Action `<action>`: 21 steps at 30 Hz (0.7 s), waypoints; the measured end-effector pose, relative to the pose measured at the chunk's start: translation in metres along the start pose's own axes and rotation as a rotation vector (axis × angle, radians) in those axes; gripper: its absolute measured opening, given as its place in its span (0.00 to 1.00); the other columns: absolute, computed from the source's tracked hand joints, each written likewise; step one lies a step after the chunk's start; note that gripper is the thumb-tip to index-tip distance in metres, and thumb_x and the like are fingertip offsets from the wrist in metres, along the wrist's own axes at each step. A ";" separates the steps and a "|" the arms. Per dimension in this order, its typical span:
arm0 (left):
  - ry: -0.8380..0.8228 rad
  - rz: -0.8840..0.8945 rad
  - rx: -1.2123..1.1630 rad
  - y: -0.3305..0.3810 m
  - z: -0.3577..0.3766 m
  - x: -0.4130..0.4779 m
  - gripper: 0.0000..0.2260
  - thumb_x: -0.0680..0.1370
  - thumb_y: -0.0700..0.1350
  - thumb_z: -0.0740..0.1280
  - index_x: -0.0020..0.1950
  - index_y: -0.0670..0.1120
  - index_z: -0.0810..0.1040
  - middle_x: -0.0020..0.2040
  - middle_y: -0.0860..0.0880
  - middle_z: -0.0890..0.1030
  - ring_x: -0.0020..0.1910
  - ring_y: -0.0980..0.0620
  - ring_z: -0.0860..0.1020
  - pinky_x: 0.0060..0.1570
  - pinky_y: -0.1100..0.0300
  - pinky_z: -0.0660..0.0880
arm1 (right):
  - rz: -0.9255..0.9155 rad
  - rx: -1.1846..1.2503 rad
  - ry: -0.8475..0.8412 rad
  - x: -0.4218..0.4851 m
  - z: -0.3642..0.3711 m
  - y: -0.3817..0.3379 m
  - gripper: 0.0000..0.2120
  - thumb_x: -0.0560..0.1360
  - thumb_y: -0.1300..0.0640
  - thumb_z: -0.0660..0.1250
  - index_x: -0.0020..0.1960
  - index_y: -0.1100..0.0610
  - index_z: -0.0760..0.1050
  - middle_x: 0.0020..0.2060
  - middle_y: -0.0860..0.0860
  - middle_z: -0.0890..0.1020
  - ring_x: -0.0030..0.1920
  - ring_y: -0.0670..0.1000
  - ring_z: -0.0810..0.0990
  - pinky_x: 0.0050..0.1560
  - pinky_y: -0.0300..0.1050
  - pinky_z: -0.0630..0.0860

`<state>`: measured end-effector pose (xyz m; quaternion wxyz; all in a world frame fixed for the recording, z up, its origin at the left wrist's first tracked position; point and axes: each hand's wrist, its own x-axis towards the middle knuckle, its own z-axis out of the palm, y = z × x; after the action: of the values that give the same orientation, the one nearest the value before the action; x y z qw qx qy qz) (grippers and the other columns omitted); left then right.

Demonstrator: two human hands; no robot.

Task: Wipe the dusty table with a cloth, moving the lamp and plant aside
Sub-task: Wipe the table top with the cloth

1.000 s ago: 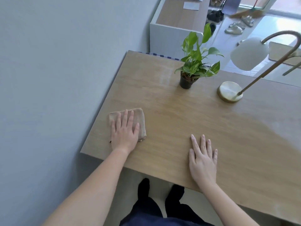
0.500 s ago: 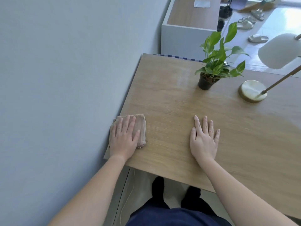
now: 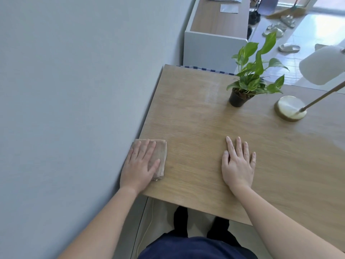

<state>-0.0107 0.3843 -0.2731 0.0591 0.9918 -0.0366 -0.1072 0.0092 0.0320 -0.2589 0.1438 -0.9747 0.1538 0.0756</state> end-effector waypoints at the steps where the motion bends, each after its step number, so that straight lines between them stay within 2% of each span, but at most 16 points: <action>1: -0.001 -0.041 -0.014 0.000 0.000 0.006 0.32 0.85 0.68 0.44 0.88 0.60 0.44 0.88 0.58 0.43 0.87 0.52 0.42 0.85 0.50 0.41 | -0.001 -0.002 0.002 -0.001 0.000 0.000 0.27 0.86 0.41 0.44 0.84 0.33 0.46 0.86 0.43 0.48 0.85 0.47 0.43 0.84 0.56 0.38; 3: 0.021 -0.056 -0.002 0.006 0.004 -0.001 0.32 0.86 0.66 0.46 0.88 0.57 0.46 0.88 0.55 0.45 0.87 0.49 0.45 0.85 0.47 0.43 | -0.003 -0.003 -0.002 -0.001 -0.001 0.001 0.27 0.86 0.41 0.44 0.84 0.33 0.46 0.86 0.43 0.48 0.85 0.47 0.42 0.84 0.56 0.39; 5: 0.034 0.022 0.034 0.013 0.011 -0.032 0.32 0.87 0.65 0.47 0.89 0.55 0.47 0.89 0.52 0.47 0.88 0.48 0.46 0.85 0.44 0.46 | -0.004 -0.006 -0.009 -0.003 -0.001 0.001 0.27 0.87 0.42 0.44 0.84 0.33 0.45 0.86 0.43 0.47 0.85 0.47 0.42 0.84 0.56 0.38; 8: 0.003 0.142 0.025 0.005 0.020 -0.085 0.32 0.87 0.65 0.49 0.89 0.56 0.48 0.89 0.53 0.48 0.88 0.48 0.46 0.84 0.42 0.48 | -0.009 -0.003 -0.009 -0.003 -0.001 0.001 0.26 0.87 0.42 0.45 0.84 0.33 0.45 0.86 0.43 0.47 0.85 0.47 0.42 0.84 0.57 0.38; 11: -0.021 0.175 -0.007 -0.007 0.022 -0.103 0.32 0.86 0.66 0.53 0.88 0.57 0.50 0.88 0.55 0.49 0.87 0.48 0.49 0.83 0.42 0.48 | -0.011 -0.006 -0.005 -0.002 -0.001 0.000 0.27 0.87 0.42 0.44 0.84 0.34 0.45 0.86 0.43 0.47 0.85 0.47 0.42 0.84 0.57 0.38; 15: -0.035 0.157 -0.034 -0.003 0.016 -0.085 0.30 0.86 0.66 0.52 0.88 0.61 0.49 0.88 0.58 0.49 0.87 0.52 0.47 0.84 0.44 0.47 | -0.010 -0.009 0.000 -0.001 0.000 0.000 0.27 0.87 0.42 0.44 0.85 0.34 0.45 0.86 0.43 0.47 0.85 0.48 0.42 0.84 0.56 0.37; 19: -0.039 0.120 -0.004 -0.002 0.005 -0.041 0.29 0.86 0.68 0.42 0.87 0.64 0.40 0.88 0.58 0.43 0.87 0.54 0.40 0.85 0.47 0.40 | -0.010 -0.007 -0.009 -0.002 -0.002 0.000 0.27 0.87 0.42 0.44 0.85 0.34 0.46 0.86 0.44 0.48 0.85 0.48 0.42 0.84 0.56 0.37; 21: -0.030 0.095 -0.033 -0.001 -0.002 -0.025 0.29 0.86 0.68 0.43 0.87 0.64 0.43 0.88 0.57 0.43 0.87 0.53 0.40 0.85 0.48 0.38 | -0.014 -0.012 -0.017 -0.004 -0.002 -0.001 0.27 0.87 0.42 0.43 0.85 0.34 0.45 0.86 0.44 0.47 0.85 0.48 0.42 0.84 0.57 0.38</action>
<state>-0.0342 0.3871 -0.2662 0.0798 0.9861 -0.0828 -0.1197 0.0058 0.0336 -0.2559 0.1399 -0.9759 0.1454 0.0836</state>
